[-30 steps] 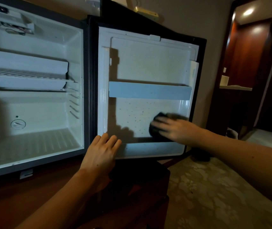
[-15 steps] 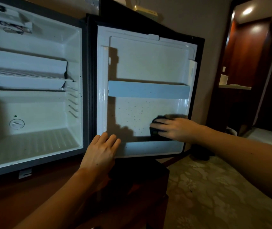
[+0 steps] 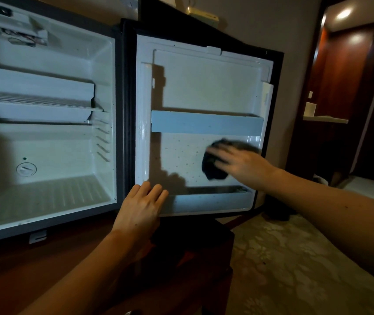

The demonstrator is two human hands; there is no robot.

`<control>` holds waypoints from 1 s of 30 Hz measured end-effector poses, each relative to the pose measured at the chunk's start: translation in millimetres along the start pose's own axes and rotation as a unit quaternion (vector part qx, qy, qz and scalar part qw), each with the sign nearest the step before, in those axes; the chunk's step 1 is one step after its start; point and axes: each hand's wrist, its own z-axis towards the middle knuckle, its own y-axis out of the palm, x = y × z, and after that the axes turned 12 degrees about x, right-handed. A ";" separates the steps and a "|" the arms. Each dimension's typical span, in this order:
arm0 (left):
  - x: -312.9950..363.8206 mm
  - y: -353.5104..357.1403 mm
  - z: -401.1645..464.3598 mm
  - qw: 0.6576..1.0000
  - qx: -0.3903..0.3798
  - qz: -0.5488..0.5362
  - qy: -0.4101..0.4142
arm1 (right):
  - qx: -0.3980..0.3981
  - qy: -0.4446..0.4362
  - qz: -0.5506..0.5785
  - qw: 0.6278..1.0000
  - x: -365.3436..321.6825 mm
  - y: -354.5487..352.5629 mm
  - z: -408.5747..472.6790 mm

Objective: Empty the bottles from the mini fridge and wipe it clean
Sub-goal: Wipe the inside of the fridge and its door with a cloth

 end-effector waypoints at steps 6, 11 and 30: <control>-1.1 -0.9 -0.2 1.000 -0.001 0.002 -0.002 | -0.006 -0.114 0.001 0.993 -14.6 15.6 -12.4; -0.3 -1.2 -0.5 1.000 -0.003 0.001 0.001 | -0.044 -0.115 0.015 0.992 -5.5 1.9 -5.1; -0.1 -1.2 -0.3 1.000 -0.001 0.003 -0.002 | 0.029 0.016 0.040 0.999 -19.2 5.1 12.0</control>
